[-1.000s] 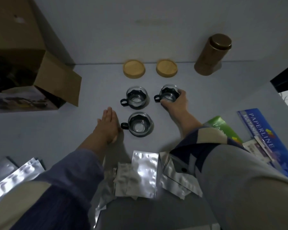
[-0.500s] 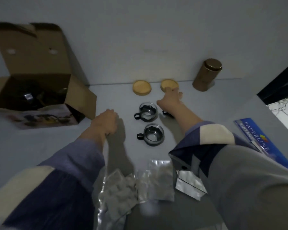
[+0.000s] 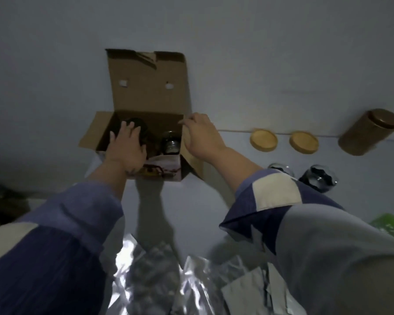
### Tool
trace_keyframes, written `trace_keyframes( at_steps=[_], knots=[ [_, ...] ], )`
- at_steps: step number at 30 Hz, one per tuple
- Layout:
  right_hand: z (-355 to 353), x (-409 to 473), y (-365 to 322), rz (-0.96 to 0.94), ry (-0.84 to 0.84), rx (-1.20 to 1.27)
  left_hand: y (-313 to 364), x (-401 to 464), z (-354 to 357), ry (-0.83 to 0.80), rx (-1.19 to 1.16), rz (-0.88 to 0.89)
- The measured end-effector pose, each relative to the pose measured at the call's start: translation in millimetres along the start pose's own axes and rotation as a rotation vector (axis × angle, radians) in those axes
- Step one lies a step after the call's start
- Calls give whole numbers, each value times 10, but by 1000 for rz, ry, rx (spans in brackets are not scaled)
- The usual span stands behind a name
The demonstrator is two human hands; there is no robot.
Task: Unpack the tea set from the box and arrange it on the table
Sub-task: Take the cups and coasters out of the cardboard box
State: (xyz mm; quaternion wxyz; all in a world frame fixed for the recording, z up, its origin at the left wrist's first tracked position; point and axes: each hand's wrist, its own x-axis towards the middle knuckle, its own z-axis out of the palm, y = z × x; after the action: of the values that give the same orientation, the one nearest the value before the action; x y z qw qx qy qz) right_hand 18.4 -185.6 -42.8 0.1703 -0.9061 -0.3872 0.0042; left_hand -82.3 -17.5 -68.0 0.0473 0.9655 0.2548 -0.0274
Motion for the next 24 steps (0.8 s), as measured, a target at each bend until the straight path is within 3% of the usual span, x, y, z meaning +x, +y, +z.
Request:
trace_keyframes(
  at_steps=[4,7,9,16,24],
  knots=[
    [173,426,-284,-86,-152,-164,-225,42,150,-17,-22,25],
    [394,659,-395,-14,-361,-453,-238,7,245,45,-1,51],
    [540,757,-430,67,-414,-575,-246,20,281,82,18,52],
    [787,927,-435,159,-356,-767,-260,57,358,124,33,53],
    [816,923,-452,214,-203,-638,-242,35,336,112,24,58]
  ],
)
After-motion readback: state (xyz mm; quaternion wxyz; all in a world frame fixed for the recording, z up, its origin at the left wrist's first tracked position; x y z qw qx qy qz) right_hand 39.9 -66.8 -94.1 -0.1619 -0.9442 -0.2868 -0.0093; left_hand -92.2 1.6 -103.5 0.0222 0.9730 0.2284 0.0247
